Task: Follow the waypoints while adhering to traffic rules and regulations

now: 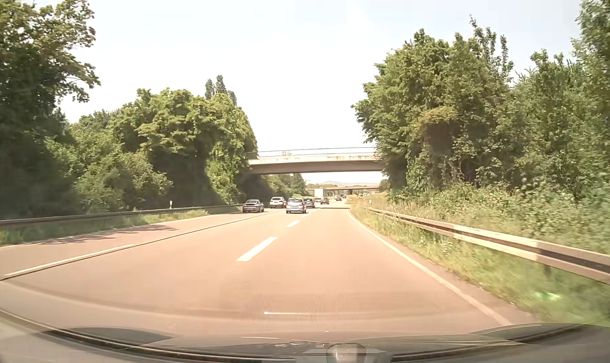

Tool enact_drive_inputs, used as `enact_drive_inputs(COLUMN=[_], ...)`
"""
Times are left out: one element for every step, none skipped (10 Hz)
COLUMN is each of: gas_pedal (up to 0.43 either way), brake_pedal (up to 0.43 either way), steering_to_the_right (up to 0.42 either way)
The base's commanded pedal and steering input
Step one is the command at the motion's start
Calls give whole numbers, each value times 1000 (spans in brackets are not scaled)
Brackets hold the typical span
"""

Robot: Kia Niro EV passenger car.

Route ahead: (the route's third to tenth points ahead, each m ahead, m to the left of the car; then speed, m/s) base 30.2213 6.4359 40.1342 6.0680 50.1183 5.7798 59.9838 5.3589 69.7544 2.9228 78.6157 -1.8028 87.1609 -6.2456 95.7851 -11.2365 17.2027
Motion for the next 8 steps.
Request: enact_drive_inputs(gas_pedal=[0,0,0,0,0,0,0,0], brake_pedal=[0,0,0,0,0,0,0,0], steering_to_the_right=[4,4,4,4,4,4,5,4])
